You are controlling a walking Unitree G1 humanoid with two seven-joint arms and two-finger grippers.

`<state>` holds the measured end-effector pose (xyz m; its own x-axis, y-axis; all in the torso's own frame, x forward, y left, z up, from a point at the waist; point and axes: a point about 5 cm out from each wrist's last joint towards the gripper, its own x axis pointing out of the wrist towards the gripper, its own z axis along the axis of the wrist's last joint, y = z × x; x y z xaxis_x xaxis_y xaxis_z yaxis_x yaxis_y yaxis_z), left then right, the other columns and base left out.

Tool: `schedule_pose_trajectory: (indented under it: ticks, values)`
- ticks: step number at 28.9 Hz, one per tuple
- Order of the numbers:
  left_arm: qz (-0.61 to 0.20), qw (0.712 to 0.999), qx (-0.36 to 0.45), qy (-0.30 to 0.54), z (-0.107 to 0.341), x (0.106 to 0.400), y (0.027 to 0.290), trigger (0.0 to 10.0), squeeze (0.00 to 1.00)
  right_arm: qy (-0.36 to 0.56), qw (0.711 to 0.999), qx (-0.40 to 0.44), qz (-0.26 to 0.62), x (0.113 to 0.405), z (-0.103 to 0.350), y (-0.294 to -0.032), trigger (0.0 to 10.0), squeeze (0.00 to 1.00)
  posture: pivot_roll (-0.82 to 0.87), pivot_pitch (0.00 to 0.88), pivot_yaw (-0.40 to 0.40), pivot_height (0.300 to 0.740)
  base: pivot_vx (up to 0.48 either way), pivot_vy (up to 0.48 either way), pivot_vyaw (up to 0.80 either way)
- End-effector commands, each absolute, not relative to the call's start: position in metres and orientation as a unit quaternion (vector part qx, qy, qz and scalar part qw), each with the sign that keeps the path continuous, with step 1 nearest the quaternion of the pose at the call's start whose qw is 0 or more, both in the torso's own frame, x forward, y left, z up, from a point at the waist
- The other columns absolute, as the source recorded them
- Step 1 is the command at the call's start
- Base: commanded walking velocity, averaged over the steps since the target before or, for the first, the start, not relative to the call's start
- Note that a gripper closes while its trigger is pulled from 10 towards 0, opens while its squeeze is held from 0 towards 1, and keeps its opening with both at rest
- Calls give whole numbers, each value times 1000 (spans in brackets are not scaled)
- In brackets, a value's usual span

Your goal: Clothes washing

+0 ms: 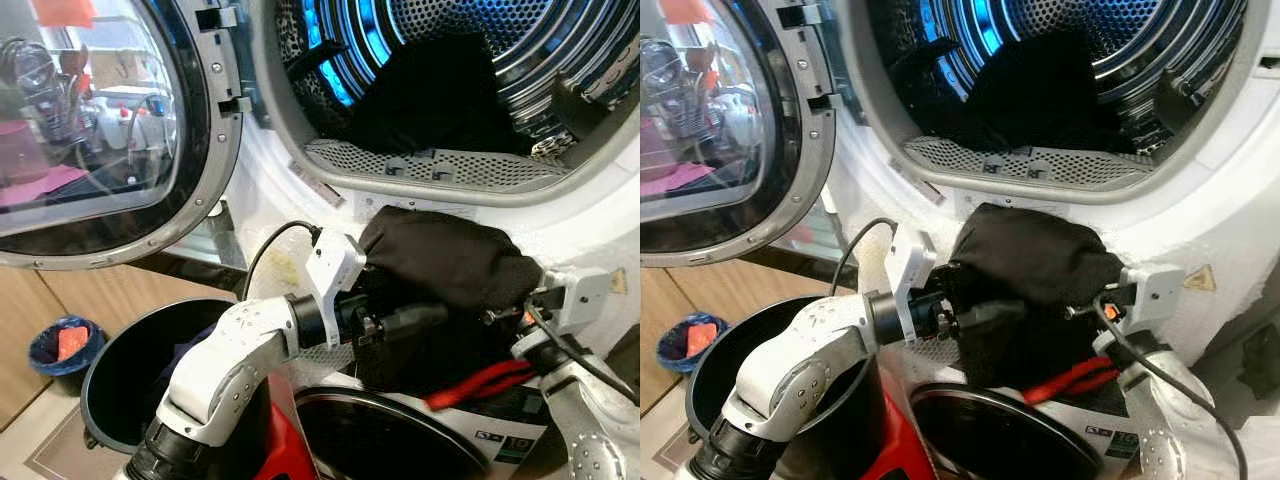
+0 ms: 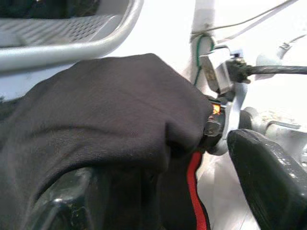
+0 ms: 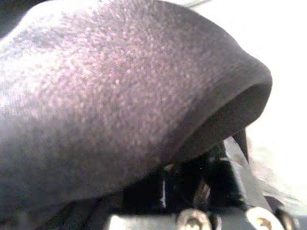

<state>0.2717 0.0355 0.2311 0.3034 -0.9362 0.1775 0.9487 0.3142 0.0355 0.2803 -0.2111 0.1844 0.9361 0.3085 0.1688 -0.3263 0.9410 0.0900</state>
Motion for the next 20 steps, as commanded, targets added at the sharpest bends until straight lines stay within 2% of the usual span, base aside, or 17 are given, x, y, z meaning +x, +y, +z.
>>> schedule_pose_trajectory:
  ticks: [1, 2, 4, 5, 6, 7, 12, 13, 17, 20]
  values:
    - [-584, 806, -26, -87, 234, 268, 38, 10000, 976, -98, 981, 55, 158, 280, 193, -217, 10000, 0, -36, 0, 52, 740, 0, 0, 0]
    - [-583, 808, -21, -83, 231, 265, 42, 10000, 867, -100, 980, 49, 165, 280, 194, -217, 10000, 0, -35, 0, 51, 740, 0, 0, 0]
    - [-582, 810, -16, -78, 229, 264, 45, 10000, 514, -104, 980, 35, 167, 280, 196, -219, 10000, 0, -33, 0, 49, 740, 0, 0, 0]
    - [-585, 808, -11, -68, 226, 261, 50, 10000, 294, -105, 980, 20, 168, 280, 198, -223, 10000, 0, -32, 0, 48, 740, 0, 0, 0]
    - [-588, 806, -9, -64, 225, 260, 52, 10000, 294, -105, 980, 16, 170, 280, 198, -225, 10000, 0, -32, 0, 48, 740, 0, 0, 0]
    - [-592, 804, -1, -54, 222, 257, 58, 10000, 0, -115, 980, 5, 165, 280, 203, -231, 10000, 0, -31, 0, 47, 740, 0, 0, 0]
    - [-600, 800, 1, -11, 213, 252, 72, 10000, 0, -140, 973, -25, 181, 277, 219, -242, 10000, 0, -26, 0, 41, 740, 0, 0, 0]
    - [-613, 790, -10, 6, 210, 248, 79, 10000, 1000, -145, 967, -31, 209, 273, 226, -242, 10000, 0, -25, 0, 39, 740, 0, 0, 0]
    - [-609, 793, -9, 23, 205, 245, 89, 10000, 1000, -153, 950, -27, 271, 267, 241, -240, 10000, 0, -22, 0, 35, 740, 0, 0, 0]
    - [-613, 789, 28, 45, 194, 238, 96, 10000, 1000, -149, 928, -36, 341, 261, 251, -235, 10000, 0, -20, 0, 32, 740, 0, 0, 0]
